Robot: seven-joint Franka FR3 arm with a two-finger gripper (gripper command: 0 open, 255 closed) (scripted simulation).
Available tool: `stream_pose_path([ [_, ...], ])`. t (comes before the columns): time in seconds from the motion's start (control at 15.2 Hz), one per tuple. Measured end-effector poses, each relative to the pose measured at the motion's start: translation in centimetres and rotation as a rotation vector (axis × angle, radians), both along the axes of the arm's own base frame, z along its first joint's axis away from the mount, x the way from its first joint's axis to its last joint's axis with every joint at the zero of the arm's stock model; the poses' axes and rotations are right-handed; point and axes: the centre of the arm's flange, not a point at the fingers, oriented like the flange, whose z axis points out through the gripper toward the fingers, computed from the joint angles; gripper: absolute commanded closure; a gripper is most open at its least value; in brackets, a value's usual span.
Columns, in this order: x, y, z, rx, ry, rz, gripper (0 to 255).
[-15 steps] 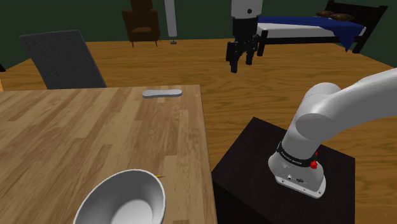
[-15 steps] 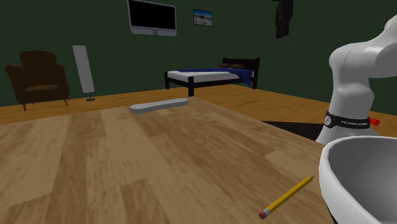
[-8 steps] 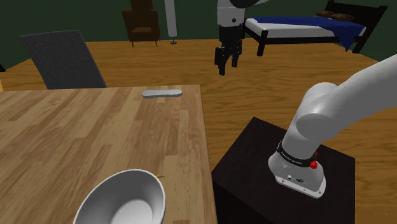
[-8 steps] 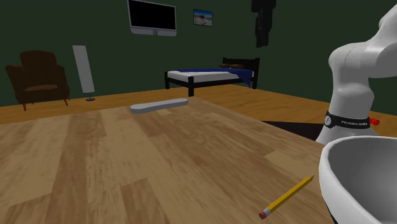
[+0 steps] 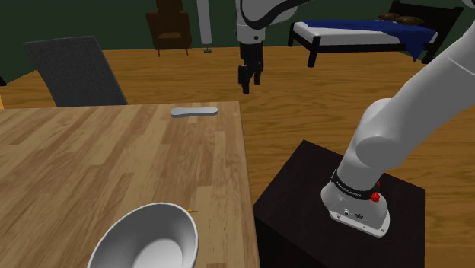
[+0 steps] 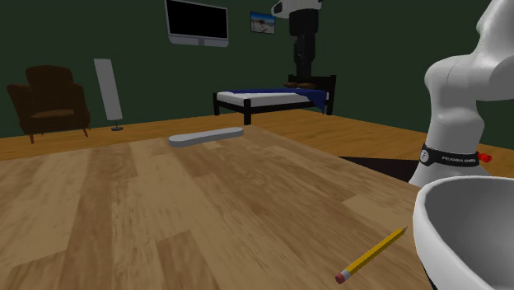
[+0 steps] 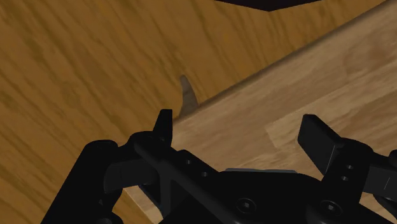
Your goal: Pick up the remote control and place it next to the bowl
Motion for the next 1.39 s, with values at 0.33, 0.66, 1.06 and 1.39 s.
stream_pose_path([
  [0.33, 6.0, 0.6, -2.4, 0.009, -0.013, 0.116, 0],
  [0.66, 11.9, 1.9, -5.1, 0.018, -0.026, 0.233, 0],
  [1.06, 18.6, 4.0, -8.6, 0.029, -0.041, 0.372, 0],
  [1.39, 23.9, 6.8, -11.1, 0.038, -0.054, 0.488, 0],
])
